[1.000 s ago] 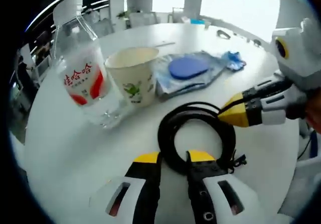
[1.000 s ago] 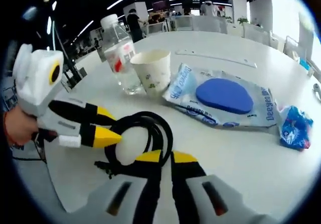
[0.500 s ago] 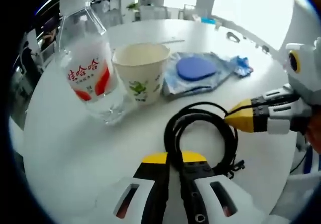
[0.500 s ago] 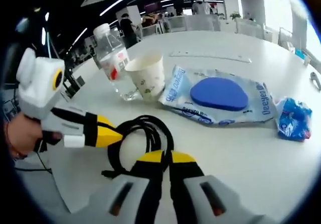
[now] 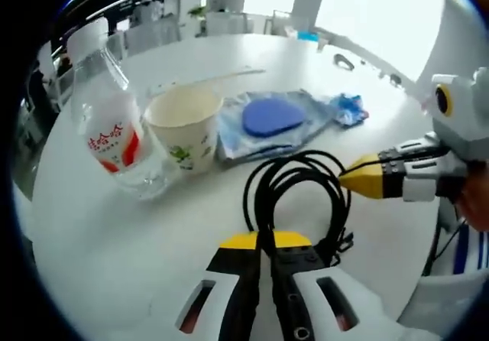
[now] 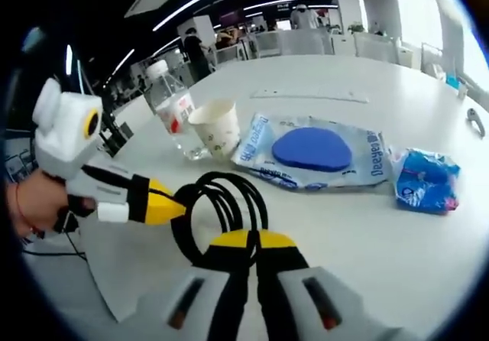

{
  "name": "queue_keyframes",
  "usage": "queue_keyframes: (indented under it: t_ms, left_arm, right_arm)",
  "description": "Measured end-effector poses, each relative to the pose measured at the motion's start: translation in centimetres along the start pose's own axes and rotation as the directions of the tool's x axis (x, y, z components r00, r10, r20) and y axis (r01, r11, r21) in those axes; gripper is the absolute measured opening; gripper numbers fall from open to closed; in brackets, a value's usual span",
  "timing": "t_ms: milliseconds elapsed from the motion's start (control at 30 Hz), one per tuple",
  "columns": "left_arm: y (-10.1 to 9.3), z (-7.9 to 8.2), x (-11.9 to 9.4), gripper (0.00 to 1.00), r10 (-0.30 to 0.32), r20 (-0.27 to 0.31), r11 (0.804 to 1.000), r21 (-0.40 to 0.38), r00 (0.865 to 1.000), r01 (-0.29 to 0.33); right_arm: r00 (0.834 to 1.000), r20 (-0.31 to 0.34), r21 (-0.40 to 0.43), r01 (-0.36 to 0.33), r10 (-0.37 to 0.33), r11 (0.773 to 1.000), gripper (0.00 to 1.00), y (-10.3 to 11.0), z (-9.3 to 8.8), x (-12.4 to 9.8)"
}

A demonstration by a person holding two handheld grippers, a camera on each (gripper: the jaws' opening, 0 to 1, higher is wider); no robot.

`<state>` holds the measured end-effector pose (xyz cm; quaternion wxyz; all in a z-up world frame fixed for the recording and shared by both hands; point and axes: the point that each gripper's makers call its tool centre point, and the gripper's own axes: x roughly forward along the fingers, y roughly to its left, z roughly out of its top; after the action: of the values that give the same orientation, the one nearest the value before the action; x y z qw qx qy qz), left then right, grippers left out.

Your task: Arrange the tabletop items into an orderly group along one side of the table until the central work area is clear of visible clutter.

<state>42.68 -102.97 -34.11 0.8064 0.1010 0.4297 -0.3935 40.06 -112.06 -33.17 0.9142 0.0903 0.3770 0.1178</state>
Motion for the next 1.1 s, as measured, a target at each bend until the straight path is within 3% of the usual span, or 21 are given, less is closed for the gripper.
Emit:
queue_keyframes:
  t_ms: [233, 467, 567, 1100]
  left_arm:
    - [-1.6, 1.5, -1.0, 0.00, -0.030, 0.021, 0.999, -0.015, 0.999, 0.030]
    - [-4.6, 2.7, -1.1, 0.00, -0.095, 0.042, 0.995, -0.021, 0.995, 0.096]
    - [-6.3, 3.4, -1.3, 0.00, -0.110, 0.056, 0.993, 0.054, 0.992, 0.107]
    - [-12.7, 8.8, 0.3, 0.00, -0.177, 0.081, 0.976, 0.145, 0.981, 0.164]
  right_arm:
    - [0.999, 0.039, 0.026, 0.000, -0.001, 1.000, 0.00, -0.4, 0.8, -2.2]
    - [0.997, 0.069, 0.040, 0.018, -0.021, 0.999, 0.00, -2.2, 1.7, -5.0]
    - [0.997, 0.075, 0.037, 0.031, -0.034, 0.999, 0.00, -3.1, 1.9, -6.2]
    - [0.993, 0.096, 0.043, 0.063, -0.067, 0.997, 0.00, -9.2, 4.0, -11.6]
